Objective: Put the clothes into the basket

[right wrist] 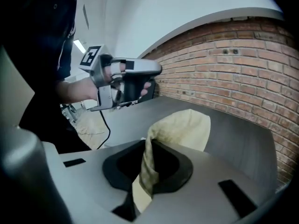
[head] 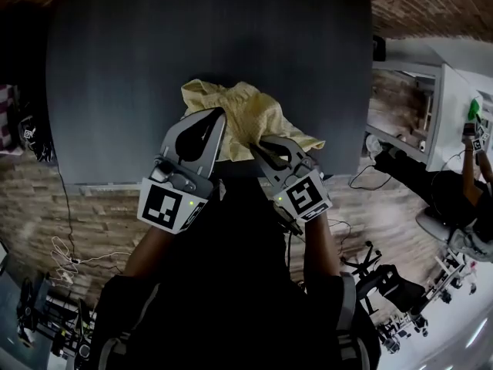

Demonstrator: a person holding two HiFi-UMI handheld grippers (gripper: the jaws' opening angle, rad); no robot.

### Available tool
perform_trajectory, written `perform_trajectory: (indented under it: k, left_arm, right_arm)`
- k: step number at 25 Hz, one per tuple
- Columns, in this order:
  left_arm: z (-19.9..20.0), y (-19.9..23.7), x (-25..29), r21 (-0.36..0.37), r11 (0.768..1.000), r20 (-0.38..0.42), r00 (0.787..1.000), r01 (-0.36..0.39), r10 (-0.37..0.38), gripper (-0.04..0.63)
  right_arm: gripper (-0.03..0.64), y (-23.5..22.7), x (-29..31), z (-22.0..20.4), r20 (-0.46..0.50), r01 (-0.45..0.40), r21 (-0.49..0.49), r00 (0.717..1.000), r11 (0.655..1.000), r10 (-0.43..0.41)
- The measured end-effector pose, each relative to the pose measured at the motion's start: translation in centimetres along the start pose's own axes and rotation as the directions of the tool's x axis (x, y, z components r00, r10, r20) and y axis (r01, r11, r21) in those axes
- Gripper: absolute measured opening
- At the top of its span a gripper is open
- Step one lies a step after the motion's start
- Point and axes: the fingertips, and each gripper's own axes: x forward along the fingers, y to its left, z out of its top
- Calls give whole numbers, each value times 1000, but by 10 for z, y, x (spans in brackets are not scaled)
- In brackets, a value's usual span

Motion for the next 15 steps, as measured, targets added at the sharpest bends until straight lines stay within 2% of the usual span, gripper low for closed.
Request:
perform_trajectory:
  k: [4, 10, 15]
  left_arm:
    - [2, -1, -18, -5, 1000, 5, 1000, -12, 12, 2]
    - [5, -8, -29, 0, 1000, 5, 1000, -9, 9, 2]
    - [5, -7, -32, -6, 1000, 8, 1000, -2, 2, 2]
  right_arm:
    - [34, 38, -1, -11, -7, -79, 6, 997, 997, 79]
    - [32, 69, -3, -29, -55, -198, 37, 978, 980, 200]
    - [34, 63, 19, -75, -216, -170, 78, 959, 982, 183]
